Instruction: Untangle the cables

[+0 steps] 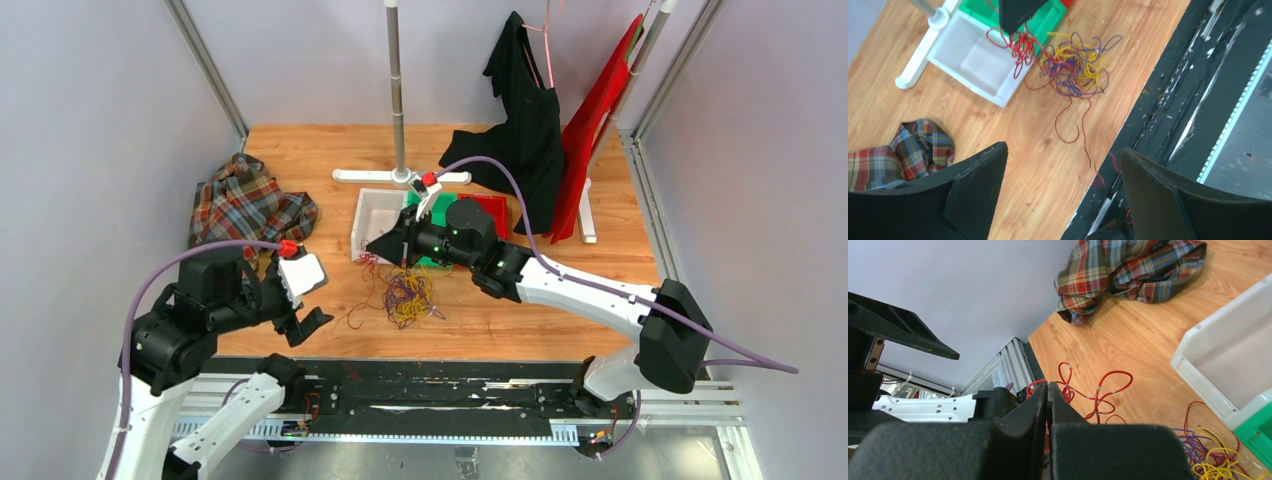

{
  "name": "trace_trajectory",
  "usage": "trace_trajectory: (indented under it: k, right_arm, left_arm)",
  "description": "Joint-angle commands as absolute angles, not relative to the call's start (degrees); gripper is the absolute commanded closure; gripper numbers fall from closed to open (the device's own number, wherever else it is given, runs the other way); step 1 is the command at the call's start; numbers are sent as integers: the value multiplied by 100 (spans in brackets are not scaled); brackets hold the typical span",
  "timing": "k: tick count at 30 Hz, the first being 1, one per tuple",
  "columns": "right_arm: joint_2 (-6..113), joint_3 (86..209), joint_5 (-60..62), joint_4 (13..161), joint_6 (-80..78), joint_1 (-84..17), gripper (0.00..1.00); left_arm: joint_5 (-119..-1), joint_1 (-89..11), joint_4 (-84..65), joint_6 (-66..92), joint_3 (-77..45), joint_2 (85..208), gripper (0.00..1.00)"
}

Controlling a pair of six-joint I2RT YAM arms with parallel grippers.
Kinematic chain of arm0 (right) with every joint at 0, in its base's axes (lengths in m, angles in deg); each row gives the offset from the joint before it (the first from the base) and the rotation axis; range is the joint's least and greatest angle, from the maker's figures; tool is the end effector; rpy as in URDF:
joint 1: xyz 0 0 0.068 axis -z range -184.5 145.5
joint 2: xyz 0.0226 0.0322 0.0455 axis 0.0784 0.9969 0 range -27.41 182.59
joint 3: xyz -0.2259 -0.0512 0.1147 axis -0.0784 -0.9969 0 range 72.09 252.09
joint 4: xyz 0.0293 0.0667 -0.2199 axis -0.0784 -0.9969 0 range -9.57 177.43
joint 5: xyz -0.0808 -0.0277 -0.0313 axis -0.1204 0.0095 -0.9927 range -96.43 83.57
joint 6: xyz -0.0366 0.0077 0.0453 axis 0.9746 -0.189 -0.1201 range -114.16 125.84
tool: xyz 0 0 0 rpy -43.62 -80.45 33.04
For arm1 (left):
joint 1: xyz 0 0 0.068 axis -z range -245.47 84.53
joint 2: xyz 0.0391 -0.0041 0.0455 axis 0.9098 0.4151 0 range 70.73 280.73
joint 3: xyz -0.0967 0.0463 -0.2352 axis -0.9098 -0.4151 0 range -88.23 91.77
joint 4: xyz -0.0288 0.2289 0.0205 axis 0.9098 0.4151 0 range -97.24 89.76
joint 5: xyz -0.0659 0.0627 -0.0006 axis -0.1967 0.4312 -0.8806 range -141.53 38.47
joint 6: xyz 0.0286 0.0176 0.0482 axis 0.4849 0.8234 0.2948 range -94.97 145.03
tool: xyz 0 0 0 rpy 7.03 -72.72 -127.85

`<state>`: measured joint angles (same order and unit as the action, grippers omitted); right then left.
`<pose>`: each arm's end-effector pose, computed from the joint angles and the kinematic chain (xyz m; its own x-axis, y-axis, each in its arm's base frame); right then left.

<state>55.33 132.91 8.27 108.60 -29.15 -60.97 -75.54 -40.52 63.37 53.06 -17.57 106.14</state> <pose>0.1697 0.2757 0.3353 -0.5487 0.1759 -0.8173 -0.7713 0.2707 0.5761 0.0364 -0.0361 0.3644 -0.1407 0.5389 -0.8305 0.8524 0.4927 0.1753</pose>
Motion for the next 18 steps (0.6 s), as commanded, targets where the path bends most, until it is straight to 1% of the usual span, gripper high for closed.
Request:
trace_trajectory:
  k: [1, 2, 4, 6, 10, 12, 18]
  right_arm:
    - [5350, 13594, 1132, 11132, -2932, -6171, 99]
    - [5341, 13630, 1144, 11116, -2895, -6214, 99]
    - [5314, 13704, 1173, 11099, -2829, -6280, 99]
    - [5293, 13759, 1231, 11126, -2823, -6324, 99]
    - [5239, 13797, 1450, 11259, -2871, -6360, 99]
    - [5179, 13762, 1498, 11314, -2899, -6374, 99]
    - [5123, 13607, 1682, 11741, -3229, -6382, 99]
  left_arm:
    - [-7924, -4008, 6075, 4929, -1322, 10939, 11]
    - [-7675, -4010, 5925, 4772, -1301, 11085, 11]
    - [-7245, -4014, 5637, 4576, -1327, 11270, 18]
    - [-7086, -4015, 5390, 4554, -1459, 11380, 25]
    - [-7614, -4016, 5157, 4635, -1679, 11346, 41]
    - [-7863, -4012, 5138, 4631, -1665, 11346, 47]
    - [-7984, -4012, 4874, 4421, -1699, 11350, 47]
